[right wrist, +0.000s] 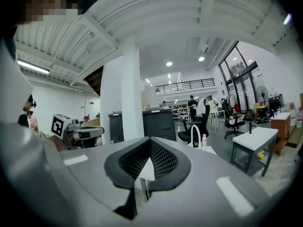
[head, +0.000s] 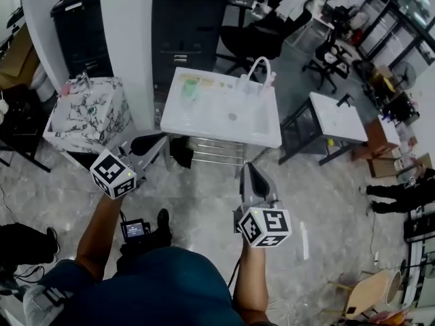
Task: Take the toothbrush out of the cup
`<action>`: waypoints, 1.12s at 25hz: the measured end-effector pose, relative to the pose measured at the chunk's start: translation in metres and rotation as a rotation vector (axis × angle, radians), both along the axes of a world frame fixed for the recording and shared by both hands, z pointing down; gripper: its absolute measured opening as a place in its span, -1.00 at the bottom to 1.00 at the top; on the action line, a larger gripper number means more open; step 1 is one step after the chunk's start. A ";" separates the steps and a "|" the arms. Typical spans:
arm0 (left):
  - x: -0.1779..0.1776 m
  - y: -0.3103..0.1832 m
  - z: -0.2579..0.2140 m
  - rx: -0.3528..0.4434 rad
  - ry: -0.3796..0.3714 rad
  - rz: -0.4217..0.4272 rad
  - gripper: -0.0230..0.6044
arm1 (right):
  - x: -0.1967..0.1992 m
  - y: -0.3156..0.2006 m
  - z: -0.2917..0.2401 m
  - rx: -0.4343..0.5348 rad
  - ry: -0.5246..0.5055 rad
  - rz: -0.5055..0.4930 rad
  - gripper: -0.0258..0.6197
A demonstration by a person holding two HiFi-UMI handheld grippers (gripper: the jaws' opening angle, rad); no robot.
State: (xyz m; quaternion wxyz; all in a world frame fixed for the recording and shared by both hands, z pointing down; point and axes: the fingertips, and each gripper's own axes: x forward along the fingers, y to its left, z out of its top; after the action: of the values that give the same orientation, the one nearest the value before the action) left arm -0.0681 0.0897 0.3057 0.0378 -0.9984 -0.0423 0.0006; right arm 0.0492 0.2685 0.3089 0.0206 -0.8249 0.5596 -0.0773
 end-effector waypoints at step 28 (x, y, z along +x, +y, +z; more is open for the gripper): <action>0.102 -0.185 0.004 -0.071 0.049 0.107 -0.93 | 0.079 -0.174 -0.012 -0.087 0.039 0.084 -0.91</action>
State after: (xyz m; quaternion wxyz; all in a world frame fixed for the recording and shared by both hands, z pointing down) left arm 0.0342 -0.0952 0.3098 0.0034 -0.9951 -0.0944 0.0284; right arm 0.1286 0.0948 0.2964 -0.0227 -0.8490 0.5210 -0.0846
